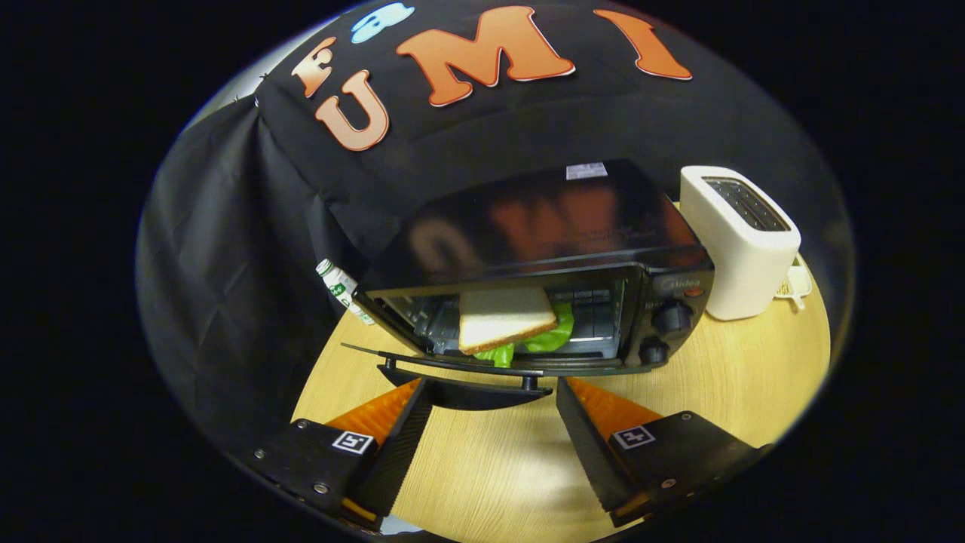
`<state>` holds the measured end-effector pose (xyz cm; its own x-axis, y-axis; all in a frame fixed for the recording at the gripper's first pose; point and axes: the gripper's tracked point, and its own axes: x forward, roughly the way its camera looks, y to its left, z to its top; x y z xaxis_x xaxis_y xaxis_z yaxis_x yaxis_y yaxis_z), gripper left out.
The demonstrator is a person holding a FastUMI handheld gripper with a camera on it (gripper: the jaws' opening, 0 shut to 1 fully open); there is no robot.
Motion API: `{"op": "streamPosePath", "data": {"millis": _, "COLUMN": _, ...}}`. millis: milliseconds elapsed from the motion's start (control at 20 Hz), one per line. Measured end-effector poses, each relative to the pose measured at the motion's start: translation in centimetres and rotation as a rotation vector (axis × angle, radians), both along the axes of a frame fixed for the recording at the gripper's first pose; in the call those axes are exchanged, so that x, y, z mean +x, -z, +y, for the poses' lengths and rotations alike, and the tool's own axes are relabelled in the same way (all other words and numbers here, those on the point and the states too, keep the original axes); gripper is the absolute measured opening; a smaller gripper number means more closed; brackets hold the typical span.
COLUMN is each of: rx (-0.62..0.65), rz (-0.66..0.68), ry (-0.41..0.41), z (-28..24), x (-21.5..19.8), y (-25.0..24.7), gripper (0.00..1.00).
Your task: Open the toaster oven, put the food inside, and close the toaster oven door.
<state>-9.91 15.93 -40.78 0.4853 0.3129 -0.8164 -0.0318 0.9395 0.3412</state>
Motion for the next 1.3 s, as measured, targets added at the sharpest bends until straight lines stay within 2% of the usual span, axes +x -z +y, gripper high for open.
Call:
{"op": "streamPosePath", "data": {"millis": 200, "rx": -0.099, "rz": -0.065, "ry": -0.027, "z": -1.3, "x": 2.5, "y": -0.6, "gripper": 0.98}}
{"op": "streamPosePath", "data": {"millis": 450, "rx": -0.093, "rz": -0.125, "ry": -0.014, "z": -1.4, "x": 3.5, "y": -3.2, "gripper": 0.96}}
{"op": "streamPosePath", "data": {"millis": 750, "rx": -0.112, "rz": -0.345, "ry": 0.009, "z": -4.1, "x": 6.1, "y": -14.4, "gripper": 0.96}}
{"op": "streamPosePath", "data": {"millis": 900, "rx": -0.165, "rz": -0.522, "ry": 0.030, "z": -6.7, "x": 7.9, "y": -20.7, "gripper": 0.97}}
{"op": "streamPosePath", "data": {"millis": 1000, "rx": -0.254, "rz": -0.631, "ry": 0.050, "z": -9.3, "x": 9.0, "y": -23.9, "gripper": 0.98}}
{"op": "streamPosePath", "data": {"millis": 1150, "rx": -0.321, "rz": -0.734, "ry": 0.075, "z": -11.6, "x": 9.3, "y": -28.4, "gripper": 0.98}}
{"op": "streamPosePath", "data": {"millis": 1300, "rx": -0.330, "rz": -0.822, "ry": 0.096, "z": -12.6, "x": 9.4, "y": -32.8, "gripper": 0.98}}
